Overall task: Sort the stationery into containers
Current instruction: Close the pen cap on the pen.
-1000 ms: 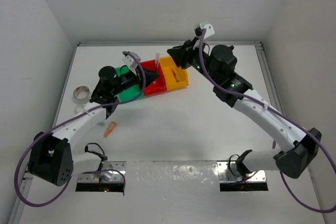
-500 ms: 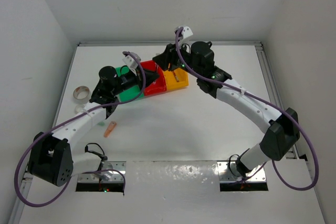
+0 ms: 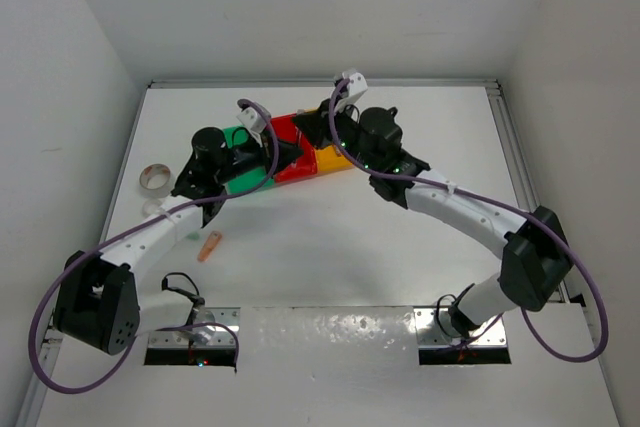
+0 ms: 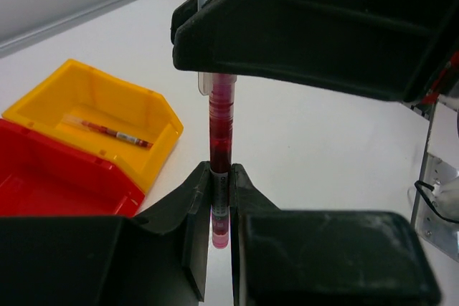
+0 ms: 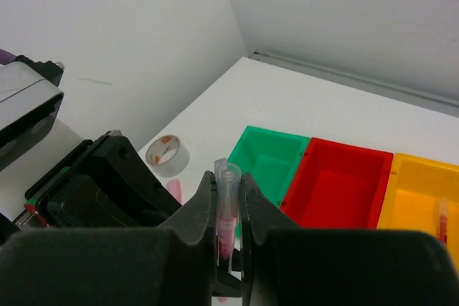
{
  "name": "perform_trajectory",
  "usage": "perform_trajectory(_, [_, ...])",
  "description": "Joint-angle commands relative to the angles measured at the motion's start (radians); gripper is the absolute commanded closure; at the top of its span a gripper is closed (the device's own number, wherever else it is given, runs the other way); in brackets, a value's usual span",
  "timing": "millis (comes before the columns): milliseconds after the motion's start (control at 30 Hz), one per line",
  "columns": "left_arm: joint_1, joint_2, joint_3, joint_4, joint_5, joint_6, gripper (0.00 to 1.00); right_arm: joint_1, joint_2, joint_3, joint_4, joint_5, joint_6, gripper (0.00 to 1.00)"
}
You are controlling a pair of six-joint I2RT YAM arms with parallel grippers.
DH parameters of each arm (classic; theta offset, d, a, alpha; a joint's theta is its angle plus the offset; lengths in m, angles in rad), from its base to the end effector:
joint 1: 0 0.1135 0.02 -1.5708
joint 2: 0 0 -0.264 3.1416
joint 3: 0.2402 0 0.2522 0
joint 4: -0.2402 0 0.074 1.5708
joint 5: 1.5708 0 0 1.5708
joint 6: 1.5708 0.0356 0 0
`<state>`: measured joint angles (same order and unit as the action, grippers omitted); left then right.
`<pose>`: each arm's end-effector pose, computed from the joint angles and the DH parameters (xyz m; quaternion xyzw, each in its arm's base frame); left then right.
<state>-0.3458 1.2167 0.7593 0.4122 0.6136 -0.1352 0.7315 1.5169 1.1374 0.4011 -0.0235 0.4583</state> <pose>0.2543 -0.1134 0.3021 0.2800 0.6634 -0.3689 0.5877 0.2711 0.2445 0.3445 -0.1036 0.6917 0.4073 0.5873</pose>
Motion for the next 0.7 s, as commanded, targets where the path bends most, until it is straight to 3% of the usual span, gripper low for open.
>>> perform_trajectory(0, [0.005,-0.022,0.055,0.278,-0.029,-0.027,1.0,0.08,0.063,-0.129,-0.096,0.057,-0.047,1.0])
perform_trajectory(333, [0.045,-0.014,0.071,0.359,-0.074,-0.087,1.0,0.143,0.1,-0.28,-0.047,0.126,-0.049,1.0])
perform_trajectory(667, [0.048,-0.014,0.066,0.355,-0.063,-0.087,1.0,0.167,0.127,-0.274,-0.059,0.102,-0.069,1.0])
